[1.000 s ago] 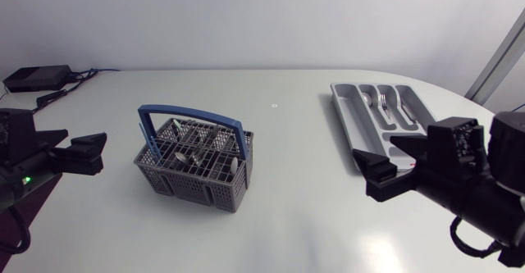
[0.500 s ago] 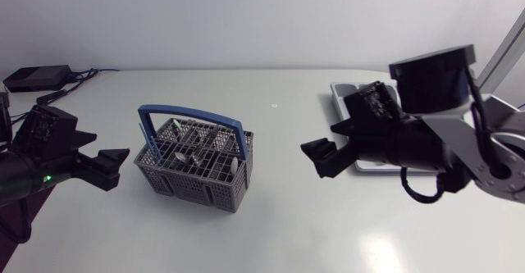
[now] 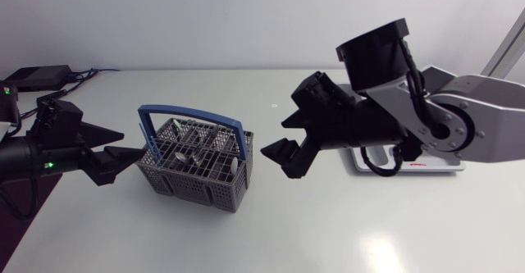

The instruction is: Unload the cutlery basket into the drawer organizer.

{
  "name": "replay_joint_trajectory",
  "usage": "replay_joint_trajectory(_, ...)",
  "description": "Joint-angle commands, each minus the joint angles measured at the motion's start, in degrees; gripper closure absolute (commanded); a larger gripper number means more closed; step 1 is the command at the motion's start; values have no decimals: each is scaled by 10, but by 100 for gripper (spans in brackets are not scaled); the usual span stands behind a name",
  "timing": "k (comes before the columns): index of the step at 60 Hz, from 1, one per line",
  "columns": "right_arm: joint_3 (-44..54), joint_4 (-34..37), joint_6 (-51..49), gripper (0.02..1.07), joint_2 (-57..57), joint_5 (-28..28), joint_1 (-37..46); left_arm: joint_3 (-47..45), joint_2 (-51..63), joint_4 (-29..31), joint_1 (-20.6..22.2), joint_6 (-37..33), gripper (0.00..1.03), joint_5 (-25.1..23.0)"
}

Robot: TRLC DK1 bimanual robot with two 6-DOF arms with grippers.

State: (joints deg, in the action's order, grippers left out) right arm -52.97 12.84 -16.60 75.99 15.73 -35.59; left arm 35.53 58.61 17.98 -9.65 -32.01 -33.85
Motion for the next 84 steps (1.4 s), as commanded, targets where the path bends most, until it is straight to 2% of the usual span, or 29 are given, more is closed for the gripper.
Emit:
replay_joint_trajectory(1, -32, -9, -21, 15, 37, 12, -9, 17, 4, -1, -3, -34, 12, -19)
replay_joint_trajectory(6, -51, -12, -34, 16, 63, 31, -17, 18, -3, 6, -3, -47, 12, -26)
replay_joint_trajectory(14, -77, -26, -59, 21, 107, 30, -29, 25, -10, 30, -4, -70, 12, -34)
replay_joint_trajectory(17, -85, -26, -67, 26, 120, 33, -30, 27, -12, 36, -4, -71, 12, -41)
replay_joint_trajectory(22, -91, -39, -73, 37, 137, 47, -29, 31, -13, 50, 2, -80, 12, -46)
replay_joint_trajectory(30, -100, -54, -90, 68, 159, 55, -27, 40, -13, 57, 6, -80, 12, -46)
replay_joint_trajectory(34, -107, -57, -99, 80, 170, 58, -25, 43, -13, 58, 9, -80, 12, -46)
replay_joint_trajectory(38, -113, -58, -101, 80, 181, 68, -23, 43, -13, 58, 11, -80, 12, -46)
replay_joint_trajectory(53, -142, -22, -132, 97, 205, 130, 12, 42, -13, 60, 21, -80, 12, -46)
replay_joint_trajectory(70, -151, 66, -217, 98, 204, 180, 61, 42, -12, 63, 26, -84, 12, -46)
replay_joint_trajectory(84, -184, 174, -342, 98, 203, 212, 141, 37, -15, 63, 38, -88, 12, -46)
